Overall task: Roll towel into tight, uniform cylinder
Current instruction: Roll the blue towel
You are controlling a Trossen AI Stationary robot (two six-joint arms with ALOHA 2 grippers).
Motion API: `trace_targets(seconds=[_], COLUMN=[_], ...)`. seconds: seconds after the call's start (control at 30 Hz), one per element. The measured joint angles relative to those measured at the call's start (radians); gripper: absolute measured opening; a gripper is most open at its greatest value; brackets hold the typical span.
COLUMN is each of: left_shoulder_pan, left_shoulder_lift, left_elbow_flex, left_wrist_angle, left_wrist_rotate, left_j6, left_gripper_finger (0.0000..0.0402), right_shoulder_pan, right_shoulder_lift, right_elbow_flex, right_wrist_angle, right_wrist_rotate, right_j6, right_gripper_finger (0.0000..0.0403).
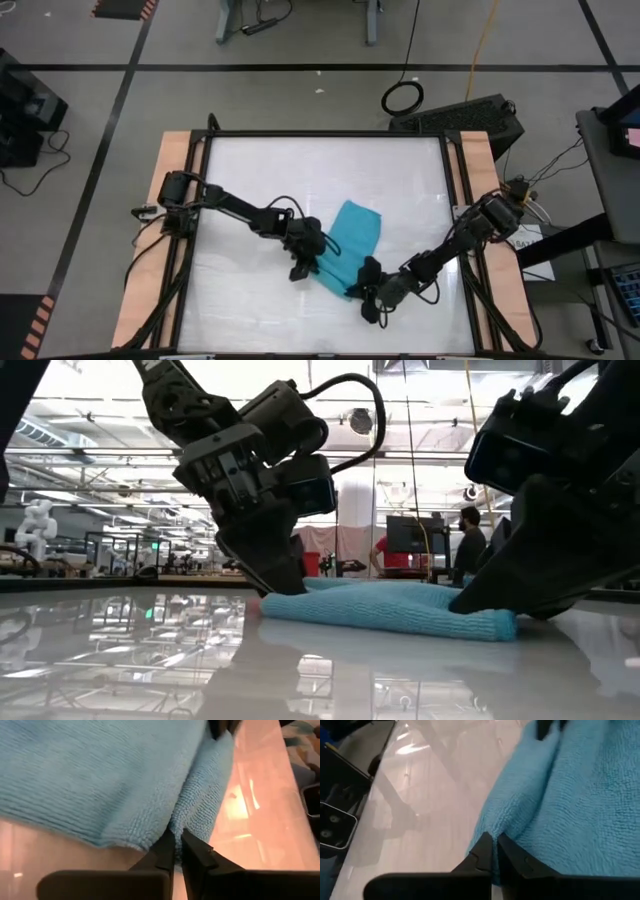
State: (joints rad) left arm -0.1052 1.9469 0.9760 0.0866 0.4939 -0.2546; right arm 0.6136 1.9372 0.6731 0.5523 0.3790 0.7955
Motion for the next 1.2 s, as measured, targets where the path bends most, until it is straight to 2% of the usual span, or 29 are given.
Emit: trace_targets(seconds=[0.17,0.4,0.57,0.67,0.83,1.07,1.2], left_shoulder_pan=[-0.006,-0.006,-0.006,-0.006,-0.006,-0.005,0.009], left_shoulder_lift=[0.0,0.0,0.0,0.001,0.002,0.002,0.001], left_elbow_flex=[0.001,-0.002,-0.002,-0.002,-0.002,-0.002,-0.001], left_wrist_angle=[-0.017,-0.015,-0.012,-0.005,0.004,0.012,0.012], left_wrist_rotate=[0.012,0.018,0.019,0.018,0.007,-0.035,-0.071], left_j6=[-0.021,-0.047,-0.053,-0.061,-0.081,-0.106,-0.132], left_gripper_finger=[0.002,0.002,0.002,0.002,0.0019,0.0019,0.0019], right_shoulder_pan=[0.004,0.03,0.047,0.036,-0.043,-0.178,-0.247], right_shoulder_lift=[-0.087,-0.284,-0.402,-0.408,-0.358,-0.259,-0.212], right_elbow_flex=[-0.002,-0.011,-0.006,-0.008,-0.006,-0.004,0.002], right_wrist_angle=[-0.164,-0.463,-0.584,-0.618,-0.649,-0.628,-0.602], right_wrist_rotate=[0.018,0.014,0.177,0.242,0.241,0.204,0.222], right_j6=[-0.037,-0.067,-0.037,-0.022,-0.033,-0.128,-0.185], right_gripper_finger=[0.0021,0.0128,0.0168,0.0166,0.0135,0.0091,0.0075])
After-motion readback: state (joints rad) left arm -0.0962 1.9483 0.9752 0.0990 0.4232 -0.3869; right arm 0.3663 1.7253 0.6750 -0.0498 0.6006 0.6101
